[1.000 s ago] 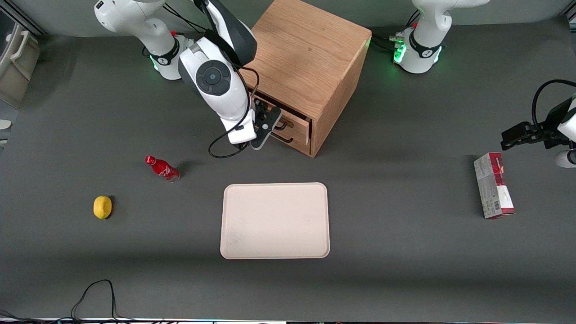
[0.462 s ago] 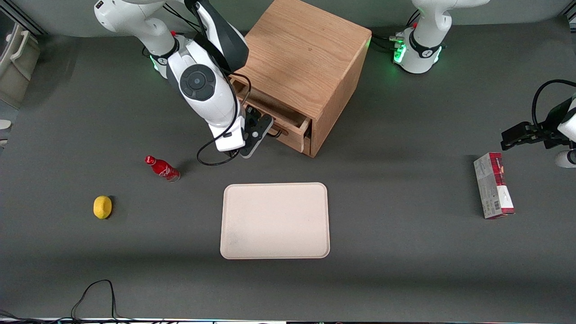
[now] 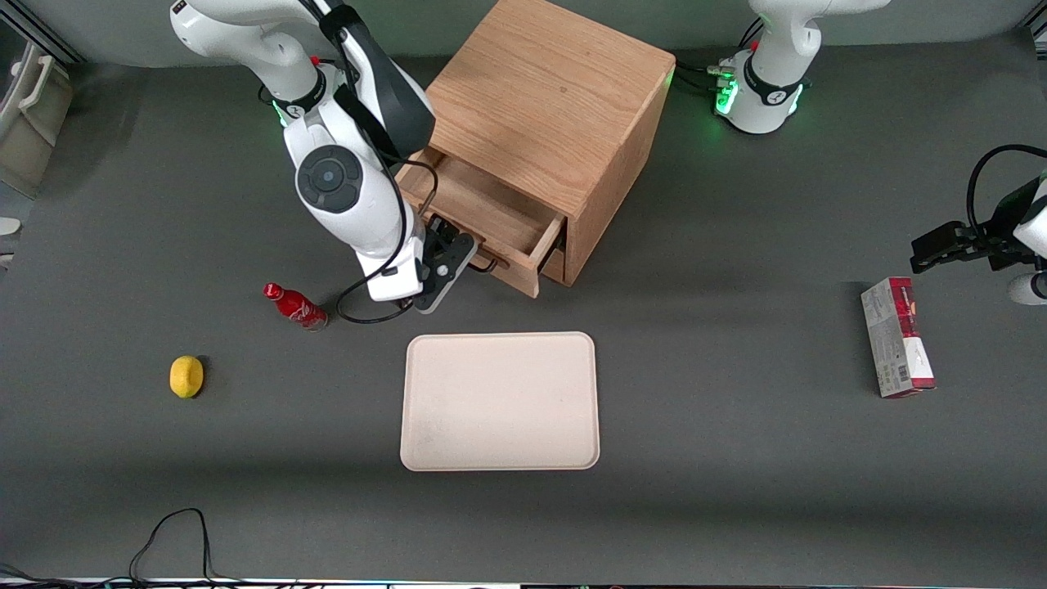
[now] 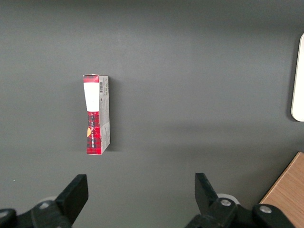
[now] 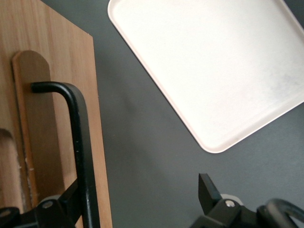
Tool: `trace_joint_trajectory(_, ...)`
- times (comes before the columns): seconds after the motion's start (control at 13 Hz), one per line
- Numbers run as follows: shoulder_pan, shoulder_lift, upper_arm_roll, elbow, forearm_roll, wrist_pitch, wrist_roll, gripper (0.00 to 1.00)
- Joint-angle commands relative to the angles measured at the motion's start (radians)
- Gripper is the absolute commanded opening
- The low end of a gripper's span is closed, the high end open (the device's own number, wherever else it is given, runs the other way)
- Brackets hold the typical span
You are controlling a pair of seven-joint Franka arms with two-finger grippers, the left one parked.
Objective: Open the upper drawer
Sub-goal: 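Pull the upper drawer outward by its handle with the right gripper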
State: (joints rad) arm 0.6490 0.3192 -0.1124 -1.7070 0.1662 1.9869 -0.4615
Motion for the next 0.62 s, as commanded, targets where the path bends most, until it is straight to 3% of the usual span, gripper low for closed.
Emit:
trace_joint_trajectory(0.0, -0.032, 0.063, -0.003, 0.087, 0.01, -0.008, -0.043, 1.0)
trace_joint_trajectory(0.54, -0.101, 0.116, -0.004, 0.17, 0.003, -0.016, -0.045, 1.0)
